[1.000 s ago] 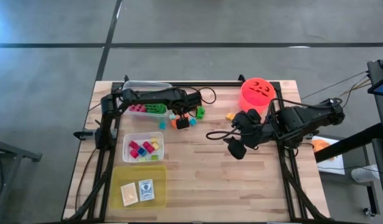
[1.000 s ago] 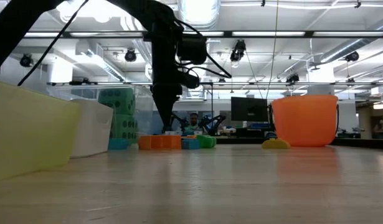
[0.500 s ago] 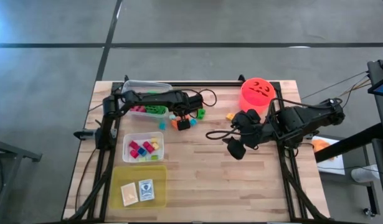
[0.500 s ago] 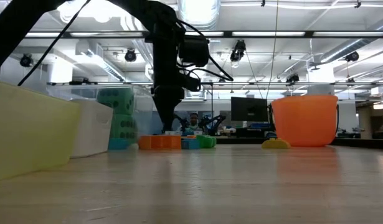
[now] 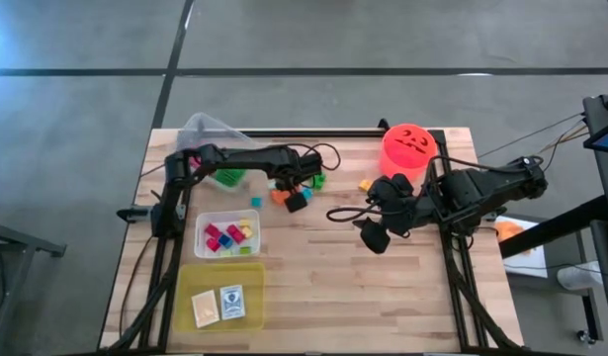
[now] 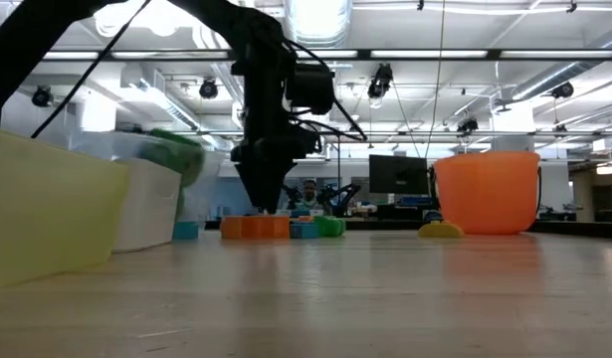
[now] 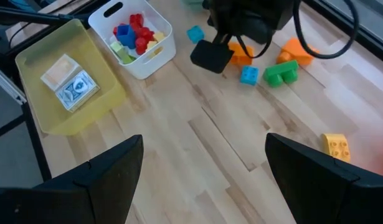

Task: Pick & Place Toys
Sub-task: Put the orange game piece into the white bin

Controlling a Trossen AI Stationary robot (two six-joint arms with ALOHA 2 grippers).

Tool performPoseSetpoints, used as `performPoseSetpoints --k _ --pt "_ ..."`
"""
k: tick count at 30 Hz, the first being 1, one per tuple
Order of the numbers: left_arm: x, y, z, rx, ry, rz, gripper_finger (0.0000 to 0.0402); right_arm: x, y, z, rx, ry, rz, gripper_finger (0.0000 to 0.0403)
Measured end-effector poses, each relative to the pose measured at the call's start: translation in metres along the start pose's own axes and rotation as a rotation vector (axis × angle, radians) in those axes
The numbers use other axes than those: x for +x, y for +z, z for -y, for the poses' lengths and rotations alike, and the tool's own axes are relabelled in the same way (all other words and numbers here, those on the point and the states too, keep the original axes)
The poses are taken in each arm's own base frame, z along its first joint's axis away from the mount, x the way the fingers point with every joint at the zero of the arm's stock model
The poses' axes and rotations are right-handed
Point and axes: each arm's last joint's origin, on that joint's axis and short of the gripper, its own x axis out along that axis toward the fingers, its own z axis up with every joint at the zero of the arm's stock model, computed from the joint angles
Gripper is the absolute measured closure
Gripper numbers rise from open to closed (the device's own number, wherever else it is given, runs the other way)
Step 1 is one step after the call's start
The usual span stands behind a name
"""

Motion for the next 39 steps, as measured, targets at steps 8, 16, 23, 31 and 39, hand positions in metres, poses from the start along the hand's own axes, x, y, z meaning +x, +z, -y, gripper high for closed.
performPoseSetpoints --k 8,16,23,31,39 --pt "-0.012 0.002 0.000 0.005 0.005 0.044 0.0059 0.000 0.000 0.000 -0.008 0.002 -0.003 0.0071" --pt "-0.010 0.003 0.000 0.010 0.013 0.059 0.0059 0.000 0.000 0.000 -0.023 0.002 -0.003 0.0071" --pt "-0.003 0.001 0.000 0.002 0.057 0.069 0.0059 0.000 0.000 0.000 -0.027 0.002 -0.003 0.0071" --pt "0.012 -0.010 0.004 0.019 0.063 0.020 0.0059 0.000 0.000 0.000 -0.027 0.002 -0.003 0.0071" --pt "0.023 -0.019 0.015 0.063 0.041 -0.003 0.0059 0.000 0.000 0.000 -0.027 0.002 -0.003 0.0071"
